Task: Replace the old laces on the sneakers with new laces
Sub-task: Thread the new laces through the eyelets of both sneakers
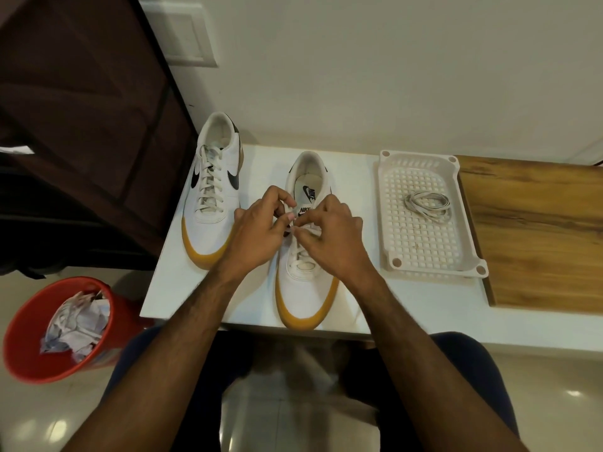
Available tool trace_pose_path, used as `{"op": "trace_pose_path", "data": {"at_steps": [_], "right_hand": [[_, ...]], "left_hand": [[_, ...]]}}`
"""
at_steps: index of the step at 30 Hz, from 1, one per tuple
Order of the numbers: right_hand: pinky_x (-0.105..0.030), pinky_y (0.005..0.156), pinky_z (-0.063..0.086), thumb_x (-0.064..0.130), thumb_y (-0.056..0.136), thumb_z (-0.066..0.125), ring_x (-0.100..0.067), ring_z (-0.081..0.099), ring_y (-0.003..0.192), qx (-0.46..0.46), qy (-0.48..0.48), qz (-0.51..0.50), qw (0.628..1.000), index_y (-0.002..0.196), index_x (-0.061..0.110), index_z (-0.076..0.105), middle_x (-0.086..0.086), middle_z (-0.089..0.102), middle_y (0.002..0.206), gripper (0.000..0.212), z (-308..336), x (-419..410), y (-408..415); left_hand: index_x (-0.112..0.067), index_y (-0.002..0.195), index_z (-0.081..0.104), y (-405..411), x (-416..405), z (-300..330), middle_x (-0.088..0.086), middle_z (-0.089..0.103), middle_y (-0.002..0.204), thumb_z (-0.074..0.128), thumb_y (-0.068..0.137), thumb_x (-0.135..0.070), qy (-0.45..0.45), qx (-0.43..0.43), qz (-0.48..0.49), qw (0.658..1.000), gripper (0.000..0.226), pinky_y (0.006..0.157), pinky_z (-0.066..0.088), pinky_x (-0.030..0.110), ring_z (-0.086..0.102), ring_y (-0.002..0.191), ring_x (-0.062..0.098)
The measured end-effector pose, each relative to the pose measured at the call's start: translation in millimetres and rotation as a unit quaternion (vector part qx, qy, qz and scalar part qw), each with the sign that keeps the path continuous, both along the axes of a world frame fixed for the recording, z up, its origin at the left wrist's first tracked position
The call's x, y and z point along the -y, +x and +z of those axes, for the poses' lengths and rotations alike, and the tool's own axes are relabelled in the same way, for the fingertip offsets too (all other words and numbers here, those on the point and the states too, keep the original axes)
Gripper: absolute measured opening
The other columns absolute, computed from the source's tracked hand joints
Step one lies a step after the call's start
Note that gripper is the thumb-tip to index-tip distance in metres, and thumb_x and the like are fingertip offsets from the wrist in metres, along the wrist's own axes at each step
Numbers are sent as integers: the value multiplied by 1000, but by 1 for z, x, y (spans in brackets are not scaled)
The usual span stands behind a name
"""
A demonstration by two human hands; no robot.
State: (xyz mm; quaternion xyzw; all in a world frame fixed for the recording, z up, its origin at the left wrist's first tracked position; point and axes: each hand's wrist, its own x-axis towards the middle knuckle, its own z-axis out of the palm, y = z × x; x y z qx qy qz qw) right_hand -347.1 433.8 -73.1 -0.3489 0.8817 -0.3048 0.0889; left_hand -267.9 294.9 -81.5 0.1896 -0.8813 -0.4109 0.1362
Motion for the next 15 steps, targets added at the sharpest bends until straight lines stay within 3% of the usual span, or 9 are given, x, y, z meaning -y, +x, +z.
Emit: {"op": "trace_pose_path", "data": {"at_steps": [5, 9, 12, 15], "right_hand": [[-42, 93, 30, 38, 96, 66, -18, 49, 110, 75, 18, -6, 997, 103, 33, 76, 7, 47, 102, 14, -3, -2, -11], [-38, 88, 28, 33, 93, 67, -13, 51, 102, 66, -21, -26, 997, 98, 31, 76, 10, 46, 97, 10, -8, -1, -5], [-42, 91, 41, 30, 87, 63, -9, 55, 96, 105, -125, -62, 985, 83, 29, 70, 10, 49, 95, 8, -4, -3, -4], [-33, 82, 46, 27, 83, 55, -5, 54, 85, 209, -282, -152, 924, 75, 10, 60, 1, 51, 93, 19, 10, -17, -19]], "left_hand": [[-37, 107, 48, 0, 1, -1, -8, 58, 84, 55, 102, -22, -7, 9, -2, 1000, 17, 95, 30, 40, 59, 91, 9], [-36, 108, 49, 0, 0, -1, -9, 57, 83, 56, 102, -21, -3, 9, 0, 1000, 17, 95, 29, 38, 60, 90, 9], [-35, 108, 49, 0, -1, -1, -9, 57, 83, 56, 102, -21, -5, 14, 3, 1000, 17, 94, 28, 37, 60, 91, 8], [-35, 108, 49, 0, 0, 0, -10, 57, 83, 56, 102, -22, -5, 19, 3, 1000, 16, 94, 28, 37, 59, 91, 7]]}}
